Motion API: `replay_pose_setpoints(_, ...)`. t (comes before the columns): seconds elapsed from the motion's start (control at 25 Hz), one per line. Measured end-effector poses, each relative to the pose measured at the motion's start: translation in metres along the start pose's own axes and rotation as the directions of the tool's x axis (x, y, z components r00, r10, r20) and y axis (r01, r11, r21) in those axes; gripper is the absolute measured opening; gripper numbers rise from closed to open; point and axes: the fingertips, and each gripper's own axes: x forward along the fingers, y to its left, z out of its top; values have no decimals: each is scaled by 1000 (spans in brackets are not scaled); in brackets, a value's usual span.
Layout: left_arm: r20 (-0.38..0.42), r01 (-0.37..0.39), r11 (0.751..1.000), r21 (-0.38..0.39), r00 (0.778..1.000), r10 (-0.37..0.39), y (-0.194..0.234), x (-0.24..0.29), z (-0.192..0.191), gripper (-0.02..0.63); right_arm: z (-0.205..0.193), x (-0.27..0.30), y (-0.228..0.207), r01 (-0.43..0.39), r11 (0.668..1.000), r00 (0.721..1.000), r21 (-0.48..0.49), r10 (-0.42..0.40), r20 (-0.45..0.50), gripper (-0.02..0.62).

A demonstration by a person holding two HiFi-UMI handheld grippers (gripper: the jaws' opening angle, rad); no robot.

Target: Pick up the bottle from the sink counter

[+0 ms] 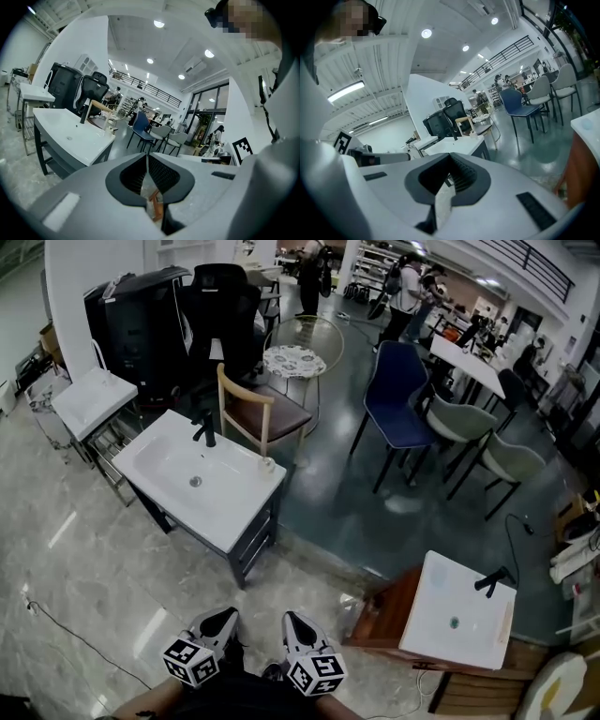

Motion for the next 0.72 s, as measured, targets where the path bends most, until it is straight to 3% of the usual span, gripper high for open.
replay_pose_setpoints(0.44, -11, 84, 996, 10, 996, -84, 98, 68, 70, 0, 42, 112, -10, 95, 995, 995, 5, -95, 22, 8)
replay_pose_setpoints(0.72, -37, 111, 994, -5, 993, -111, 155, 89, 93, 0, 52, 170, -1, 128, 992, 992, 13, -128, 8, 8)
